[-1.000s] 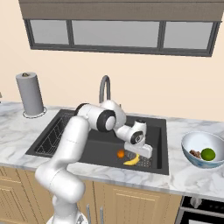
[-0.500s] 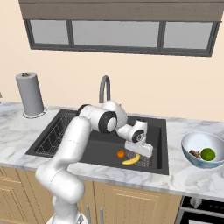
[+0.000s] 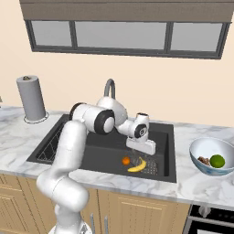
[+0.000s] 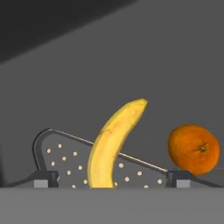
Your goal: There is a mixed pile of frozen fruits and vegetables on the counter. Locate all the frozen vegetables and place the items in a bowl on the counter. Take all the frozen fruits and defrost them in a running sink.
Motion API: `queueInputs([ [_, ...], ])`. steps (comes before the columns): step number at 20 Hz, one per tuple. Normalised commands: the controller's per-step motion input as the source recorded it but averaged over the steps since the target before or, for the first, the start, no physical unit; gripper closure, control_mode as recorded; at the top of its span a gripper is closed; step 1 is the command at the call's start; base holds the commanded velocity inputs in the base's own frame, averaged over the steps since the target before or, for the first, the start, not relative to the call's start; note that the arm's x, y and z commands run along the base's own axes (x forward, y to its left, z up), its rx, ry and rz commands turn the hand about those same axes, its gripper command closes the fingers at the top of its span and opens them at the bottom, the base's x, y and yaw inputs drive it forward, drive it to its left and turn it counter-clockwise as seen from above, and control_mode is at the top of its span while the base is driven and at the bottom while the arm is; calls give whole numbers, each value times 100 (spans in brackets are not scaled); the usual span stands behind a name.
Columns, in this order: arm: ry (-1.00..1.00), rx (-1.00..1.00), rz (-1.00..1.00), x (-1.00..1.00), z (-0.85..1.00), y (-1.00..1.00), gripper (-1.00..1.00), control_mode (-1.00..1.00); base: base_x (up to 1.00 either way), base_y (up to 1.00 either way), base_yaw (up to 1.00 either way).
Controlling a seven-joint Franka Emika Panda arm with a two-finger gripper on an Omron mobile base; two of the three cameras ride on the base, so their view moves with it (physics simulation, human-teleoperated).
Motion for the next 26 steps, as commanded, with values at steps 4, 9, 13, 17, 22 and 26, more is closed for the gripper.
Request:
queueInputs([
  [4,-5,0,-3,-41,93,31,-100,-100,0,0,0],
  [9,0,0,3,-26,100,30,-100,-100,0,0,0],
  [13,-16,-6,2,-36,96,31,-100,-100,0,0,0],
  [17,-9,-3,0,-33,100,25,-100,-100,0,0,0],
  [22,-8,0,2,-50,96,14,-100,-100,0,0,0],
  [26,-9,-3,11,-44,98,28,-100,-100,0,0,0],
])
